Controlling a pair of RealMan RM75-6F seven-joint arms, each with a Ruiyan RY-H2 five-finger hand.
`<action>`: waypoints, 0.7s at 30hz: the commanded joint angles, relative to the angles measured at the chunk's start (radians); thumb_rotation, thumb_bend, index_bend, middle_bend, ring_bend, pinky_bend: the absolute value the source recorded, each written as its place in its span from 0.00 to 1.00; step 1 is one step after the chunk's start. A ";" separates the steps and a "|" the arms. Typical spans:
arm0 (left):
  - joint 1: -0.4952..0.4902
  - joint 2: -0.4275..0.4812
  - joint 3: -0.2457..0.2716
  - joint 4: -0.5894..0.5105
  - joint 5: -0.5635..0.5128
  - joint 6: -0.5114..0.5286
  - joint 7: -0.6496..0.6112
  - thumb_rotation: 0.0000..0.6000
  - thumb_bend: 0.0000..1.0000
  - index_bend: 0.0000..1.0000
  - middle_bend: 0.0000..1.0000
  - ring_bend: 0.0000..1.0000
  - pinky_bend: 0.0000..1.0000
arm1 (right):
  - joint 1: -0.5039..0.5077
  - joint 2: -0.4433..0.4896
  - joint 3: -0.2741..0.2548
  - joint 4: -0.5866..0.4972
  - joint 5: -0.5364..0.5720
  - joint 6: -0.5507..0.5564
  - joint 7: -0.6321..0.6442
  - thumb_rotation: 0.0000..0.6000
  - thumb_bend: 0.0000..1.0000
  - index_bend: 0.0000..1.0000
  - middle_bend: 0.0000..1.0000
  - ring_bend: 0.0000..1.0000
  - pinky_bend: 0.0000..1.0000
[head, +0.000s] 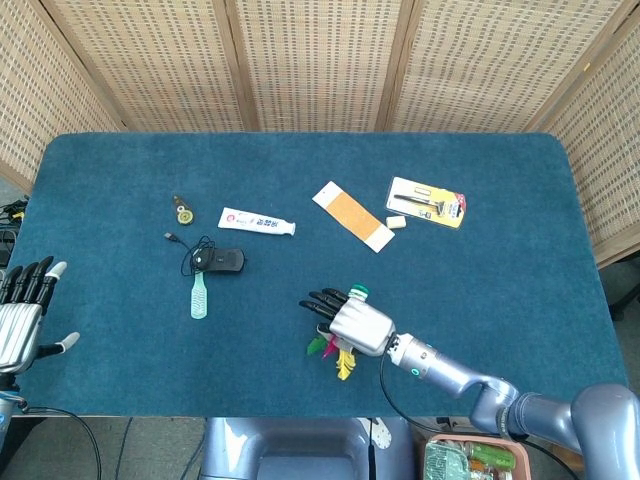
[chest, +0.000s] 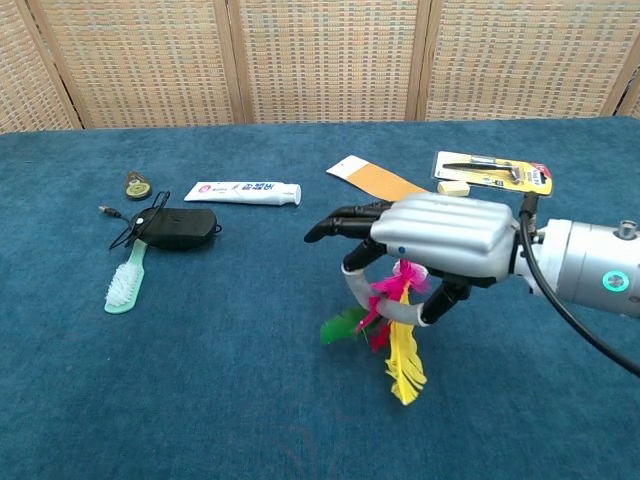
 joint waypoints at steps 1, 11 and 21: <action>-0.001 0.001 0.001 -0.001 0.001 -0.001 -0.001 1.00 0.00 0.00 0.00 0.00 0.00 | -0.004 0.019 0.029 -0.047 0.051 0.026 0.071 1.00 0.55 0.68 0.07 0.00 0.13; 0.000 0.004 0.004 -0.004 0.002 0.001 -0.006 1.00 0.00 0.00 0.00 0.00 0.00 | -0.018 0.075 0.140 -0.117 0.260 -0.002 0.223 1.00 0.55 0.69 0.07 0.00 0.14; -0.001 0.005 0.009 -0.010 0.006 0.001 -0.002 1.00 0.00 0.00 0.00 0.00 0.00 | -0.051 0.097 0.146 -0.025 0.360 -0.055 0.339 1.00 0.56 0.69 0.10 0.00 0.16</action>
